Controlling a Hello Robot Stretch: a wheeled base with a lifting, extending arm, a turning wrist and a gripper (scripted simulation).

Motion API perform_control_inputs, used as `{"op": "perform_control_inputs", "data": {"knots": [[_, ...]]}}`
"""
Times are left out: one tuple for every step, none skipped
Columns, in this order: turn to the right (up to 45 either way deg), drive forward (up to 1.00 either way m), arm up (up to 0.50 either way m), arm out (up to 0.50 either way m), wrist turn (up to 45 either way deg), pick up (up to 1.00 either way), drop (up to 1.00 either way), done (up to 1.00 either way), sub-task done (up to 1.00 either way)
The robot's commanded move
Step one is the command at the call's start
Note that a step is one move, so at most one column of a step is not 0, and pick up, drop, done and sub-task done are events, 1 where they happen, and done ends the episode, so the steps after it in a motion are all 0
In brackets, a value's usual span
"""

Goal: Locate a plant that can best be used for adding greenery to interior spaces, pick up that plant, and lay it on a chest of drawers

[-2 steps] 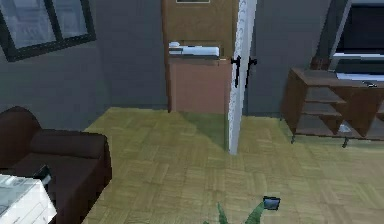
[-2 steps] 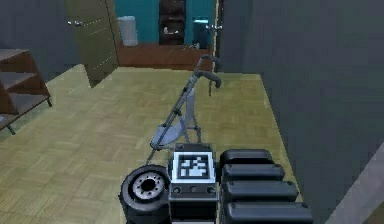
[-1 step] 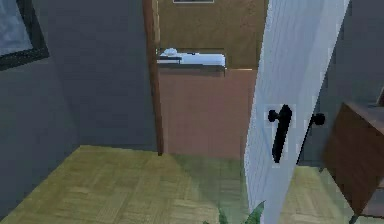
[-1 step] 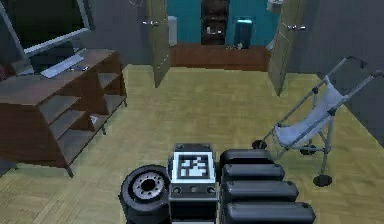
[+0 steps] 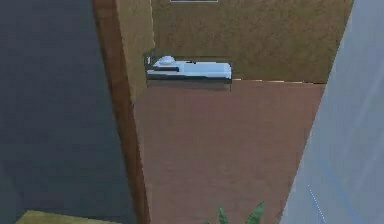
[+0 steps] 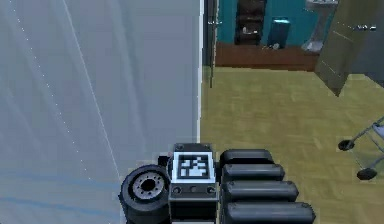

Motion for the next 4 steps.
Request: {"op": "perform_control_inputs", "data": {"knots": [[6.0,0.00,0.00,0.00,0.0,0.00,0.00,0.00,0.00],[0.0,0.90,0.00,0.00,0.0,0.00,0.00,0.00,0.00],[27.0,0.00,0.00,0.00,0.0,0.00,0.00,0.00,0.00],[0.0,0.60,0.00,0.00,0.0,0.00,0.00,0.00,0.00]]}}
